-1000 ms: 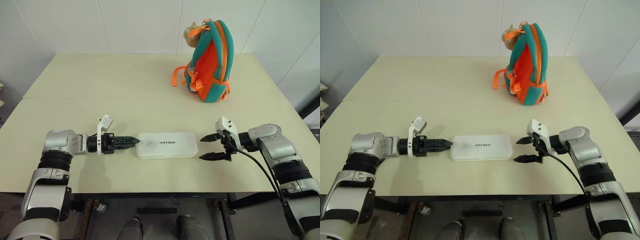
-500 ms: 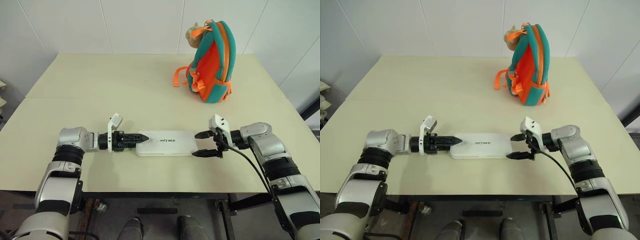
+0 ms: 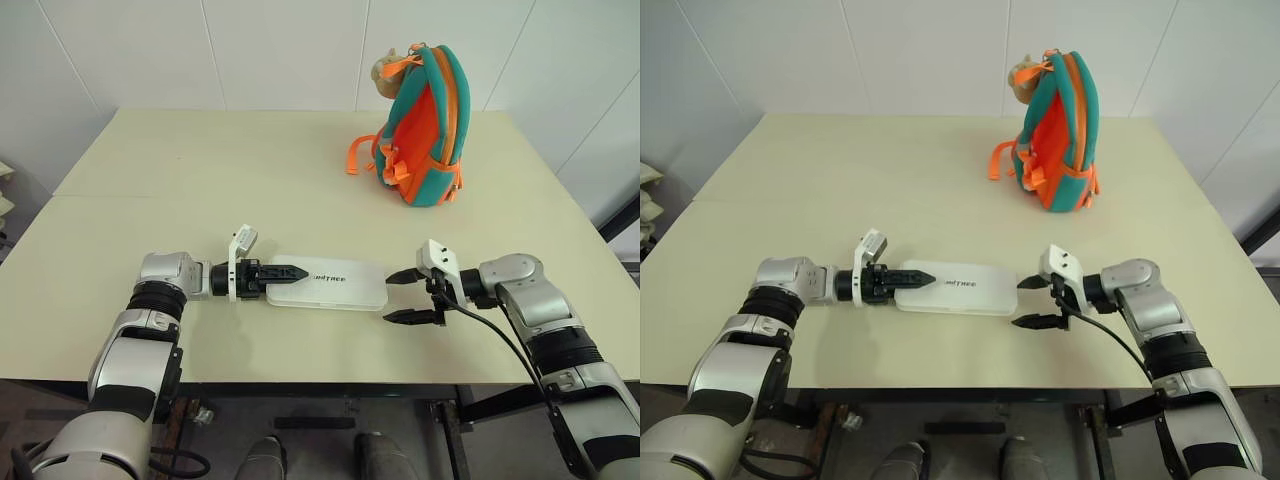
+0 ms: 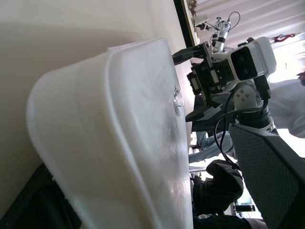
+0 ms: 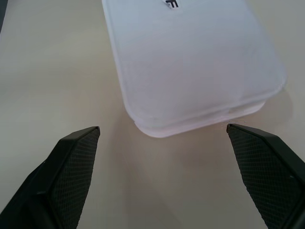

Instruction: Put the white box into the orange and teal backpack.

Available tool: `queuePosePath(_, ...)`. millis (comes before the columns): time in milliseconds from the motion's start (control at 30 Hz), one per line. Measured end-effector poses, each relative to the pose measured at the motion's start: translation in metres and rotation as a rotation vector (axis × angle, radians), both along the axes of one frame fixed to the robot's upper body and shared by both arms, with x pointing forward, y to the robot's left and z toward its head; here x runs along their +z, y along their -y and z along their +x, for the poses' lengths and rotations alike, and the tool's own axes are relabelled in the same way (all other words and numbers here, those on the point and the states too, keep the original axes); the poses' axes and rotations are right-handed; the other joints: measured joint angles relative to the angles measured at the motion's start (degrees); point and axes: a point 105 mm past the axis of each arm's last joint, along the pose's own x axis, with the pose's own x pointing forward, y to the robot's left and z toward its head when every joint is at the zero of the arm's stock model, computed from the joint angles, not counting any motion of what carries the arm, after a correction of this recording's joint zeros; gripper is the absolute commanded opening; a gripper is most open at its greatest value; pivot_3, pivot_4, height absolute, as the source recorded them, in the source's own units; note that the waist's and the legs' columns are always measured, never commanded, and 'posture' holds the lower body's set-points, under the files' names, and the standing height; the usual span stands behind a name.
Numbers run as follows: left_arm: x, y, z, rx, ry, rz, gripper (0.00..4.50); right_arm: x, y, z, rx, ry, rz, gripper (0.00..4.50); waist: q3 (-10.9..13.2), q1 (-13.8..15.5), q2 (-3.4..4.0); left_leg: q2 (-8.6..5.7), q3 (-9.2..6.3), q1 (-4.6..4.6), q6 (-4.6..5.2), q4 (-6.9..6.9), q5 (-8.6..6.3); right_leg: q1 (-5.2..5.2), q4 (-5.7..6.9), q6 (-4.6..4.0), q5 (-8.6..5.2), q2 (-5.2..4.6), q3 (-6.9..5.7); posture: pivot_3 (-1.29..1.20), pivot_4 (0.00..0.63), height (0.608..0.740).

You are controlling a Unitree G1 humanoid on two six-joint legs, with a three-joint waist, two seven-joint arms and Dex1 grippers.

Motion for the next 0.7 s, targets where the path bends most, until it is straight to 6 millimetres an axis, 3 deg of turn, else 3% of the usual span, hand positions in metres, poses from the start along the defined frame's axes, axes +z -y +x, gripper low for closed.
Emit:
queuePosePath(167,-0.005,-0.003,-0.002,-0.011,-0.011,0.010,1.97,-0.003,0.003,-0.002,-0.008,0.010,0.001,4.50,0.01,-0.24,0.00,0.02,-0.01,-0.10,0.01,-0.06,-0.12,-0.13,0.02,0.01,-0.01,0.01,0.00,0.00,0.150,0.740)
queuePosePath(267,0.003,-0.002,-0.003,-0.023,0.001,-0.051,1.32,-0.004,0.005,-0.003,-0.015,0.017,0.001,4.50,0.00,-0.08,0.00,0.01,-0.01,-0.13,0.01,-0.06,-0.15,-0.14,-0.01,0.04,-0.04,0.00,0.00,0.00,0.150,0.740)
queuePosePath(533,0.005,-0.010,-0.006,0.010,0.072,-0.119,1.30,0.000,0.014,0.001,-0.082,0.067,0.010,4.50,0.02,-0.46,0.00,0.03,-0.01,-0.12,0.01,-0.04,-0.15,-0.15,0.03,0.03,-0.03,0.00,0.01,0.00,0.150,0.740)
queuePosePath(600,0.014,-0.024,-0.008,0.048,0.129,-0.148,1.30,0.014,0.024,0.017,-0.180,0.120,0.040,4.50,0.05,-0.92,0.01,0.05,0.00,-0.13,0.00,-0.06,-0.14,-0.20,0.03,0.00,-0.02,-0.01,0.02,0.00,0.150,0.740)
queuePosePath(700,0.028,-0.048,-0.009,0.110,0.215,-0.127,1.30,0.052,0.041,0.044,-0.338,0.243,0.096,4.50,0.06,-1.33,0.04,0.06,0.00,-0.09,-0.02,-0.14,-0.13,-0.22,0.04,-0.04,-0.04,-0.02,0.01,0.00,0.150,0.740)
